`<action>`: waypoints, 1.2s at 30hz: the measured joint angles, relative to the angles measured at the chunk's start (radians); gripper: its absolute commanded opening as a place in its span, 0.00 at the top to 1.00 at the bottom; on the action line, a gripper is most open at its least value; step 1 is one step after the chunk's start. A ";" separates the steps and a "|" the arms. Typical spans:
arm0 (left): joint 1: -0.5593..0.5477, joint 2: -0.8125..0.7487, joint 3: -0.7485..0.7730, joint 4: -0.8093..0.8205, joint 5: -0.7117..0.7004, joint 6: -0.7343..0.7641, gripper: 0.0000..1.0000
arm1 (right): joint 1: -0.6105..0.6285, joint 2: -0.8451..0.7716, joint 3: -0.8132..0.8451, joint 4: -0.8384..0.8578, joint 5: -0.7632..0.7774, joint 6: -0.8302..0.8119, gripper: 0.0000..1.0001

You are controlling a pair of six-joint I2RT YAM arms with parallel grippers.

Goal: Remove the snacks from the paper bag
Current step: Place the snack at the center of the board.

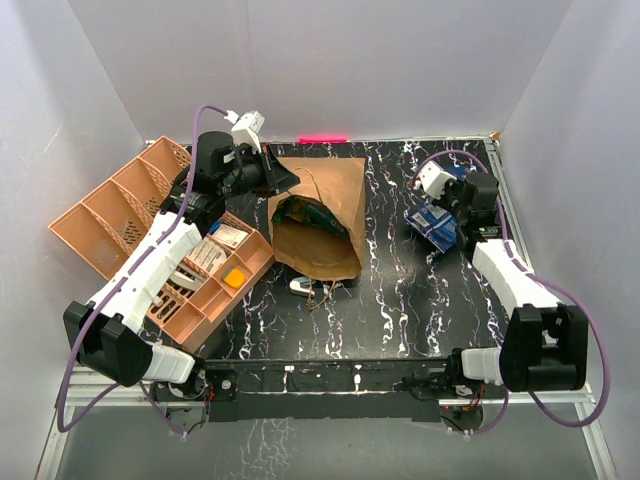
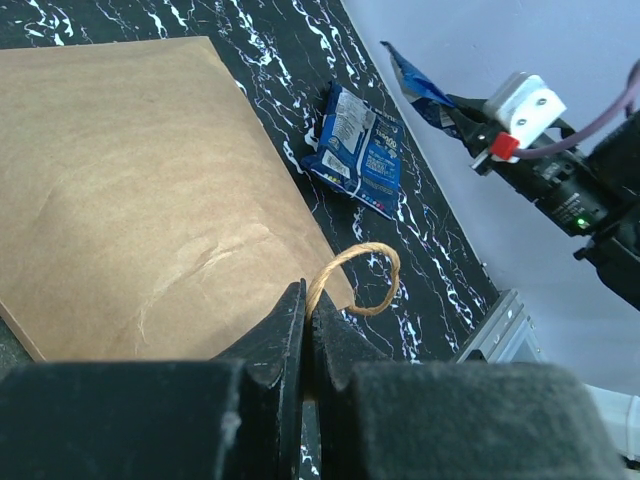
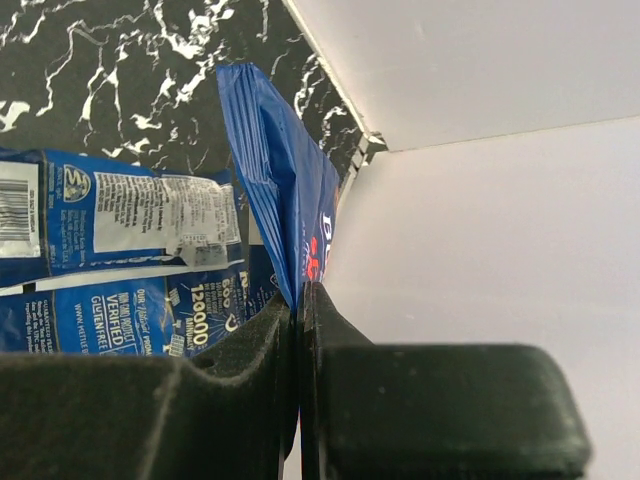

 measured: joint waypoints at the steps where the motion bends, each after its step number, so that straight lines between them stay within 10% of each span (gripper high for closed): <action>1: 0.000 0.000 0.000 0.000 0.000 0.000 1.00 | -0.010 0.021 -0.001 0.006 -0.015 -0.013 0.93; 26: 0.000 -0.001 0.000 -0.001 0.008 0.000 1.00 | -0.014 0.186 -0.209 0.233 -0.150 -0.046 0.92; 36: 0.000 -0.013 0.000 -0.007 0.008 0.003 1.00 | -0.014 0.171 -0.249 0.251 -0.193 -0.014 0.40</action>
